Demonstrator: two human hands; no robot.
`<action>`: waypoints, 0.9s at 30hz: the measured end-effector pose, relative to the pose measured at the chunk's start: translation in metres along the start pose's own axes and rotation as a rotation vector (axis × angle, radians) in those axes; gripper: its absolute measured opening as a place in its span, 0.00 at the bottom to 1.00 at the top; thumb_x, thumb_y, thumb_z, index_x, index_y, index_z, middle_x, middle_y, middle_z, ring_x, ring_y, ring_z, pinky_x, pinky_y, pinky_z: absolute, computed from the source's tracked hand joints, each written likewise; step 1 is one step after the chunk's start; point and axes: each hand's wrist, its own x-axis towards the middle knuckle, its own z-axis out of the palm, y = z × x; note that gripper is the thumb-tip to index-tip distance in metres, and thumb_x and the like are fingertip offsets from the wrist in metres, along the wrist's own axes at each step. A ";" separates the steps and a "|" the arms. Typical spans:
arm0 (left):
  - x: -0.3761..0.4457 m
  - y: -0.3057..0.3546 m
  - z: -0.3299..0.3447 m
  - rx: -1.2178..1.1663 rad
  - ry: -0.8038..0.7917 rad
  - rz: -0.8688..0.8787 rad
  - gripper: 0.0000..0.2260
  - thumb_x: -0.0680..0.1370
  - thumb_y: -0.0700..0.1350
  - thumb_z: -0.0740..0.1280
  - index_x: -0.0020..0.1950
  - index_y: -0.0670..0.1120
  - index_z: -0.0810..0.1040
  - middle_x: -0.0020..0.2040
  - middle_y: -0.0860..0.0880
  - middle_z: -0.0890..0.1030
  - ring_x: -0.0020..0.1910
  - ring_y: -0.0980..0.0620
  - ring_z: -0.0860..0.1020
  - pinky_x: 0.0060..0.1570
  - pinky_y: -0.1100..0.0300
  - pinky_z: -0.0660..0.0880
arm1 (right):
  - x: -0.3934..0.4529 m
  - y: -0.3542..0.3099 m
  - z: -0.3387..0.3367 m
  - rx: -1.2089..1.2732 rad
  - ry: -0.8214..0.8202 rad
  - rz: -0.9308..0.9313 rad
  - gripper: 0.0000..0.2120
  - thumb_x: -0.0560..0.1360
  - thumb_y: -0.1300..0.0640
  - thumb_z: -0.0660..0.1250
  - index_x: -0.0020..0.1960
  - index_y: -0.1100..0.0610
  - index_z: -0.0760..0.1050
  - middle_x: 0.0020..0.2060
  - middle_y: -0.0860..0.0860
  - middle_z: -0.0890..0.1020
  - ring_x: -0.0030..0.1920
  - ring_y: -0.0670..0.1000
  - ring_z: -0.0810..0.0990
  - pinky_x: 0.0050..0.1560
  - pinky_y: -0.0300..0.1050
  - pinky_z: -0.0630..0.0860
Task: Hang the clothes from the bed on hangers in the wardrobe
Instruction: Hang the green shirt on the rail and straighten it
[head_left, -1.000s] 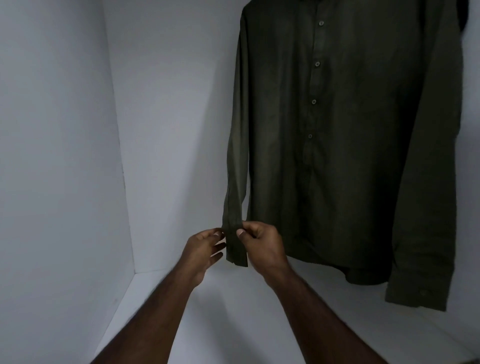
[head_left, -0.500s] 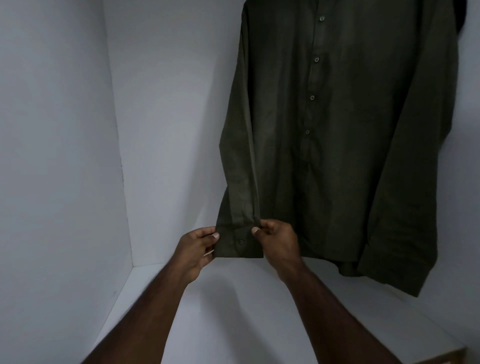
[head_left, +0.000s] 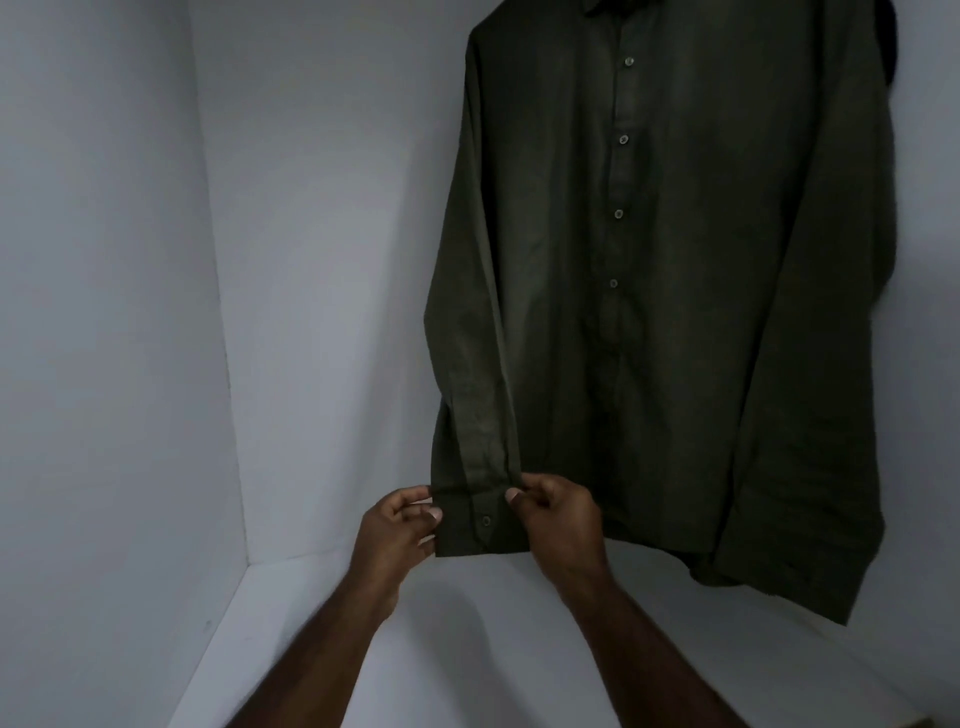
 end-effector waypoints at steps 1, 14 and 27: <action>0.002 0.000 0.001 0.080 0.042 0.056 0.10 0.79 0.39 0.70 0.58 0.50 0.80 0.56 0.47 0.83 0.55 0.48 0.82 0.52 0.52 0.82 | -0.002 -0.001 0.002 -0.017 0.009 -0.028 0.14 0.76 0.55 0.72 0.61 0.56 0.82 0.51 0.46 0.84 0.52 0.44 0.81 0.60 0.44 0.79; -0.006 0.026 0.002 0.095 0.014 0.150 0.05 0.79 0.44 0.70 0.50 0.45 0.85 0.46 0.44 0.87 0.49 0.40 0.84 0.54 0.38 0.80 | -0.003 -0.011 0.032 0.117 -0.096 -0.033 0.08 0.77 0.59 0.72 0.55 0.53 0.84 0.48 0.45 0.86 0.49 0.43 0.84 0.58 0.48 0.81; 0.004 0.038 -0.050 -0.185 -0.063 0.016 0.11 0.82 0.42 0.63 0.60 0.42 0.81 0.54 0.44 0.86 0.55 0.44 0.83 0.45 0.52 0.82 | -0.009 -0.033 0.033 0.515 -0.197 0.184 0.10 0.76 0.64 0.71 0.57 0.57 0.81 0.49 0.51 0.87 0.50 0.50 0.86 0.49 0.46 0.83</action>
